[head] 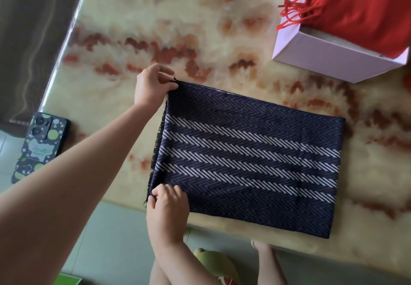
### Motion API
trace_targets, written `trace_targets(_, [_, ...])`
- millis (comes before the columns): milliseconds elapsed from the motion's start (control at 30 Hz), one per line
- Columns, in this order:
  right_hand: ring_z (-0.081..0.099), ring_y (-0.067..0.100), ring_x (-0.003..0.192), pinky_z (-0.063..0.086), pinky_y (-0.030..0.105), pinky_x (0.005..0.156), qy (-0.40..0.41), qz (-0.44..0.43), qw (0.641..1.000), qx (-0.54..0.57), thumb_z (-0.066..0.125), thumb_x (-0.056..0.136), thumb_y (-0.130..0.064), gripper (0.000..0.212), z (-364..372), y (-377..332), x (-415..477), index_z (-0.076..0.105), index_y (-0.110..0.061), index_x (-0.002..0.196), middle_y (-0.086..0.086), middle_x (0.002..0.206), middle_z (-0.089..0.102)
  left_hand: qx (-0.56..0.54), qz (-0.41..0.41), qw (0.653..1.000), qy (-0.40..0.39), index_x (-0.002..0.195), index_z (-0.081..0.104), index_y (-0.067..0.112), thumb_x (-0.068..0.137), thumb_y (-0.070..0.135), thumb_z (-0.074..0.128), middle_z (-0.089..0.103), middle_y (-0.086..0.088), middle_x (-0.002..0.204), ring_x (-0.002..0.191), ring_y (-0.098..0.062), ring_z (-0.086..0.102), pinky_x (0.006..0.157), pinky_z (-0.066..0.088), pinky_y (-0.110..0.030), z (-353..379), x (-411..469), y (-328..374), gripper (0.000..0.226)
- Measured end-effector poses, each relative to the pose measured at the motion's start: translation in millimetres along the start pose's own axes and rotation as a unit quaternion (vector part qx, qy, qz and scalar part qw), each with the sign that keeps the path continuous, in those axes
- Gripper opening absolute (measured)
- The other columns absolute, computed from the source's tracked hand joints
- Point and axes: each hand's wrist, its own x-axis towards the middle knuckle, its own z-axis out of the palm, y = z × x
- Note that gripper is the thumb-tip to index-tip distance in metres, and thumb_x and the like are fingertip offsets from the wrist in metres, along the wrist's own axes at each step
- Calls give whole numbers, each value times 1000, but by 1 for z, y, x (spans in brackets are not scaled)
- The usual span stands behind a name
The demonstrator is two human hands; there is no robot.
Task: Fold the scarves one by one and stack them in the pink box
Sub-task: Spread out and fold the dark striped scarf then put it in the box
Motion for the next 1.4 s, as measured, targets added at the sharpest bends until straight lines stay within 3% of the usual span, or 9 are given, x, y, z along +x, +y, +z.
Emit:
trace_targets(300, [50,12,62,32,24,62,14,-8,1000,7,82,55,-24,32,2,5,9,51,-28,63,-12,59,53,-9,3,1000,6,92,68,18,69,8,77,69,-4,81,82,-19,67,80,56,-39,4,4,7,27])
trace_targets(467, [51,14,66,34,24,65,16,-17,996,82,67,73,-38,13,-5,7,13,61,-28,68,-11,65,55,36,12,999,3,99,67,12,74,8,75,68,-4,93,83,-13,62,83,52,-27,6,3,3,27])
trace_targets(567, [54,19,75,41,31,71,72,-43,990,111,61,83,-26,4,-39,34,51,64,-24,81,-6,78,60,46,21,999,-1,105,63,13,76,14,75,64,-3,101,82,-11,58,77,46,-20,10,-2,6,31])
trace_targets(667, [51,23,88,41,34,79,137,-17,988,71,68,81,-17,16,-89,78,121,69,-20,97,-1,95,62,64,34,997,-8,104,63,13,76,16,76,55,0,102,83,-12,54,77,43,-19,14,-9,6,31])
trace_targets(800, [44,26,102,32,32,91,99,5,995,25,70,83,-23,28,-131,112,203,68,-22,110,1,105,58,52,16,998,22,99,65,10,78,8,72,56,-1,91,75,-10,50,74,46,-18,17,-12,3,22])
trace_targets(933, [42,26,103,33,36,95,49,-58,997,-3,72,80,-28,20,-134,117,245,69,-20,97,0,100,56,26,3,999,40,98,67,11,78,8,71,60,-1,85,70,-7,51,66,41,-7,17,-10,2,21])
trace_targets(1033, [42,24,101,25,29,87,38,-106,993,-39,68,83,-30,13,-134,114,254,67,-17,84,-5,89,58,21,-3,999,48,99,66,12,80,9,69,59,0,86,69,-3,50,65,41,-6,16,-9,-1,19])
trace_targets(1100, [44,23,100,18,26,78,48,-129,989,-59,66,85,-30,14,-136,113,254,65,-16,82,-6,88,62,19,-6,998,55,98,67,12,82,9,67,58,2,82,66,1,48,67,43,-9,15,-8,-3,16])
trace_targets(1400, [41,24,105,17,25,79,12,-141,989,-42,67,85,-28,14,-132,114,251,67,-14,83,-1,95,59,-3,-17,998,61,98,67,13,82,11,68,56,8,78,65,2,48,61,41,-4,19,-7,-4,16])
